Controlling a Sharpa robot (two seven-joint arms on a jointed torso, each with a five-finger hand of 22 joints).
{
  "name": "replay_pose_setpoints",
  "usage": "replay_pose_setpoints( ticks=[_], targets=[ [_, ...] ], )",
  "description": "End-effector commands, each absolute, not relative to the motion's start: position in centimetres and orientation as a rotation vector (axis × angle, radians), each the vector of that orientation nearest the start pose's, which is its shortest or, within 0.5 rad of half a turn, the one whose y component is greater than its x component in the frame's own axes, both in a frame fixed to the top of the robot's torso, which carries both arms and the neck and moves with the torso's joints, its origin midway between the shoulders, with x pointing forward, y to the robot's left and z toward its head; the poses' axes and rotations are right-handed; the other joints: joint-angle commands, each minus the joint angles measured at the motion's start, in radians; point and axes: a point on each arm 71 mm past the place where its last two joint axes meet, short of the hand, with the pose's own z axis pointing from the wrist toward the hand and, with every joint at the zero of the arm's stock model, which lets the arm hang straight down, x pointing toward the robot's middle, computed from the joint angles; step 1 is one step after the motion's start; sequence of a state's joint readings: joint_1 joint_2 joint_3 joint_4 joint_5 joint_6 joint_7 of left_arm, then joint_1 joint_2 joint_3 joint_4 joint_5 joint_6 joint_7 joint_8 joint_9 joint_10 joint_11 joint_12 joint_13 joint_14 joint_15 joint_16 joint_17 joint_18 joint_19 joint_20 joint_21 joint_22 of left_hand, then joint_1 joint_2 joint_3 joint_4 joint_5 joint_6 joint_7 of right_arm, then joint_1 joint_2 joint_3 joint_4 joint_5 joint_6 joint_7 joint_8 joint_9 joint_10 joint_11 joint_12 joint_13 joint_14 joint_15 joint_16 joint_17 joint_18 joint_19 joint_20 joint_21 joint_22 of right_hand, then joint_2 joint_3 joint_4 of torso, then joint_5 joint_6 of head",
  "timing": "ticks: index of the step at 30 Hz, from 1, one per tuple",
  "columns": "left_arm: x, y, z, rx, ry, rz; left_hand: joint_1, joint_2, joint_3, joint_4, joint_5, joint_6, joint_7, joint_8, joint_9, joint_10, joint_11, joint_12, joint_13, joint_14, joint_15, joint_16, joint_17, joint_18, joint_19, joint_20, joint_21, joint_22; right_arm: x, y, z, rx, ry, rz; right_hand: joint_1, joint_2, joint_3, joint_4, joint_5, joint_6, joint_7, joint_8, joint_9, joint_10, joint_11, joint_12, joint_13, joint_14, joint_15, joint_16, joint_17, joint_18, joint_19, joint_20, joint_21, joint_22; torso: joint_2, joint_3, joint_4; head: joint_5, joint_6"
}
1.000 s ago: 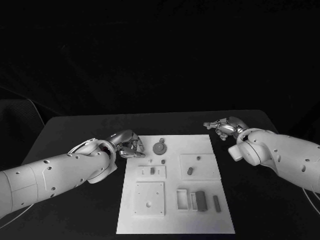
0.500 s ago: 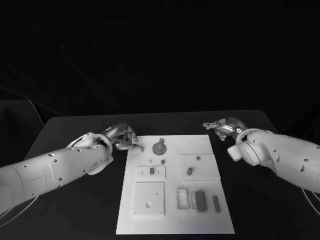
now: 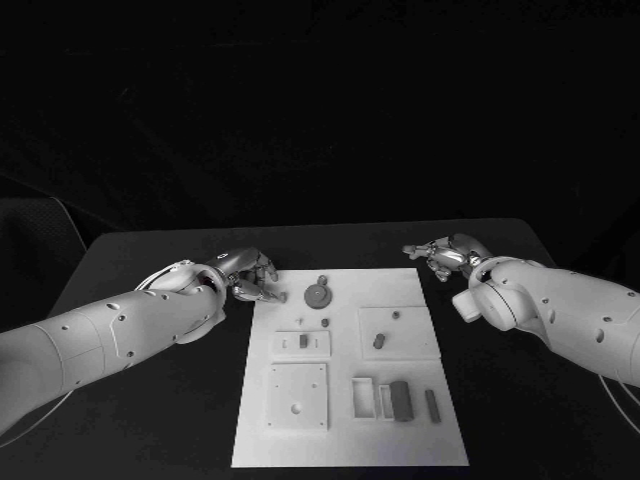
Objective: Assemble the parts on the task board
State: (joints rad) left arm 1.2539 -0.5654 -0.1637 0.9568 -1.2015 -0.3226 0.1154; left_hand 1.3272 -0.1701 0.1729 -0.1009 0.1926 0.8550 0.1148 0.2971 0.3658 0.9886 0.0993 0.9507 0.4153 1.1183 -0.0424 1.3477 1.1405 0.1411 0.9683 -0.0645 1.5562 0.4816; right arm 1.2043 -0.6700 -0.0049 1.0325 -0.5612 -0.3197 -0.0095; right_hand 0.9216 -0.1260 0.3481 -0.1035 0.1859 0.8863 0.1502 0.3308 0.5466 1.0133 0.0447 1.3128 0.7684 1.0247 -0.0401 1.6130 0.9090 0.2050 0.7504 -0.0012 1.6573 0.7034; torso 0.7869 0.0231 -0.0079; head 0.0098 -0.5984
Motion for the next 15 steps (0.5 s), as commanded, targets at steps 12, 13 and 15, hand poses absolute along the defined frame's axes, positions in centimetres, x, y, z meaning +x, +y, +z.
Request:
replay_pose_setpoints(
  ticks=[12, 13, 15],
  targets=[
    [56.58, 21.96, -22.54, 0.099, 1.822, -0.615, -0.01, -0.012, -0.027, 0.0, -0.004, -0.035, 0.004, 0.003, -0.002, 0.005, 0.005, 0.004, 0.004, 0.004, 0.005, 0.015, 0.008, 0.028, 0.008, -0.006, 0.008, 0.002, 56.89, -27.8, -20.99, 0.86, 1.655, 0.821, 0.003, 0.01, -0.003, -0.002, 0.001, 0.0, 0.009, 0.002, 0.0, 0.006, -0.005, -0.007, -0.002, 0.001, -0.009, -0.006, -0.001, 0.023, 0.005, -0.001, 0.138, 0.002, -0.002, -0.0005, 0.0013, -0.004, -0.006],
    [56.58, 21.86, -22.54, 0.1, 1.822, -0.617, -0.01, -0.012, -0.027, 0.0, -0.004, -0.035, 0.004, 0.004, -0.002, 0.006, 0.005, 0.005, 0.004, 0.004, 0.005, 0.016, 0.009, 0.028, 0.009, -0.006, 0.008, 0.002, 56.89, -27.78, -20.99, 0.86, 1.656, 0.821, 0.003, 0.01, -0.003, -0.002, 0.001, 0.0, 0.009, 0.002, 0.0, 0.006, -0.005, -0.007, -0.002, 0.001, -0.009, -0.006, -0.001, 0.023, 0.005, -0.001, 0.138, 0.002, -0.002, -0.0006, 0.002, -0.004, -0.006],
    [56.6, 21.68, -22.57, 0.1, 1.826, -0.616, -0.008, -0.009, -0.027, 0.0, -0.004, -0.034, 0.003, 0.005, -0.001, 0.007, 0.004, 0.007, 0.006, 0.005, 0.005, 0.019, 0.01, 0.028, 0.011, -0.007, 0.01, 0.003, 56.9, -27.72, -21.0, 0.859, 1.656, 0.822, 0.003, 0.011, -0.003, -0.002, 0.001, 0.0, 0.009, 0.002, 0.0, 0.006, -0.005, -0.007, -0.002, 0.001, -0.009, -0.006, -0.001, 0.023, 0.006, -0.001, 0.138, 0.002, -0.002, -0.0005, 0.0026, -0.003, -0.005]
  ],
)
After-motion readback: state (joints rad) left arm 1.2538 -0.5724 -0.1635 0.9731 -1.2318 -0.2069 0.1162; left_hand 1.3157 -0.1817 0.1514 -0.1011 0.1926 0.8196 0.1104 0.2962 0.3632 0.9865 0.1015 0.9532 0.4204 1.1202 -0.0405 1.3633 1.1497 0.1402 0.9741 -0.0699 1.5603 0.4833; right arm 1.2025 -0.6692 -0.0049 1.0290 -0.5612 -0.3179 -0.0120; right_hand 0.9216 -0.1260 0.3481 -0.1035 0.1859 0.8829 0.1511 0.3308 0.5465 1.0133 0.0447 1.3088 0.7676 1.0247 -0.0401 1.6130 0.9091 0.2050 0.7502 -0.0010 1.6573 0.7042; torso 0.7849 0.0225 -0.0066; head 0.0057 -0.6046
